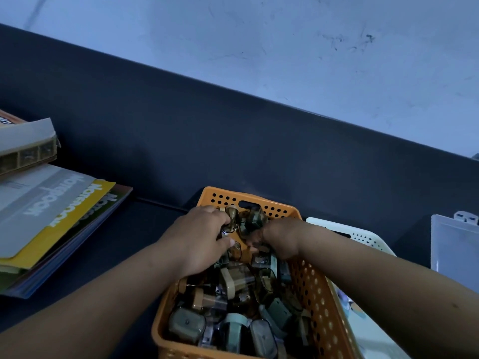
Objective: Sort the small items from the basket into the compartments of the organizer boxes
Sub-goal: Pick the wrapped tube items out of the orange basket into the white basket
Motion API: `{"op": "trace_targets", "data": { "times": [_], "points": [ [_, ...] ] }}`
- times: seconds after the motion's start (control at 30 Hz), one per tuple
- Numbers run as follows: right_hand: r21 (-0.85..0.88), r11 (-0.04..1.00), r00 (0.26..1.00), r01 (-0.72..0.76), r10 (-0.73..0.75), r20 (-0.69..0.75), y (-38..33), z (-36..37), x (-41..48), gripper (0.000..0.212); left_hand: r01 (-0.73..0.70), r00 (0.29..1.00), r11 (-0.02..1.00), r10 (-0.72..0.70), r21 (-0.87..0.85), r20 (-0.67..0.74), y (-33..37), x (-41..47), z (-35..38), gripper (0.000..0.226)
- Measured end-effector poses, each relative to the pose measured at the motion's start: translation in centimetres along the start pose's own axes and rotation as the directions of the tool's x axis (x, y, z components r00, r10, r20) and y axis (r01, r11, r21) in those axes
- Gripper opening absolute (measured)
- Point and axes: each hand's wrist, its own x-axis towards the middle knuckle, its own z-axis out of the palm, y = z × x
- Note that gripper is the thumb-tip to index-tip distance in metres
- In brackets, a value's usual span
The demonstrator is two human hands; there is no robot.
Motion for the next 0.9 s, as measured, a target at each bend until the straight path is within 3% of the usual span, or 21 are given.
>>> {"op": "trace_targets", "data": {
  "times": [0.17,0.27,0.37,0.53,0.7,0.83,0.9],
  "points": [
    [0.063,0.998,1.0,0.007,-0.005,-0.027,0.0,0.1,0.4,0.046,0.003,1.0,1.0,-0.003,-0.011,-0.01,0.0,-0.1,-0.1,0.052],
    [0.197,0.98,0.991,0.018,0.008,-0.134,0.8,0.8,0.2,0.021,0.01,1.0,1.0,-0.01,-0.008,-0.004,-0.1,0.0,0.0,0.052],
    [0.343,0.938,0.964,0.045,0.049,-0.26,1.6,1.1,-0.2,0.012,0.013,1.0,1.0,-0.013,0.001,0.005,-0.1,0.1,0.0,0.052],
    [0.659,0.73,0.903,0.182,0.141,-0.406,2.1,1.0,-2.3,0.003,0.028,1.0,0.995,-0.029,0.094,0.004,0.1,0.2,0.0,0.051],
    [0.8,0.517,0.824,0.305,0.278,-0.494,3.6,1.5,-6.3,0.007,-0.044,0.999,0.97,0.05,0.238,-0.02,1.8,0.7,-0.6,0.044],
    [0.83,0.446,0.741,0.334,0.42,-0.524,5.2,2.9,-8.8,0.008,-0.097,0.992,0.992,0.089,0.086,0.089,5.2,2.1,0.0,0.041],
    [0.847,0.445,0.699,0.29,0.506,-0.505,5.7,3.7,-9.9,0.007,-0.109,0.978,0.988,0.088,0.105,0.191,6.7,2.8,1.0,0.035]
  ]
}}
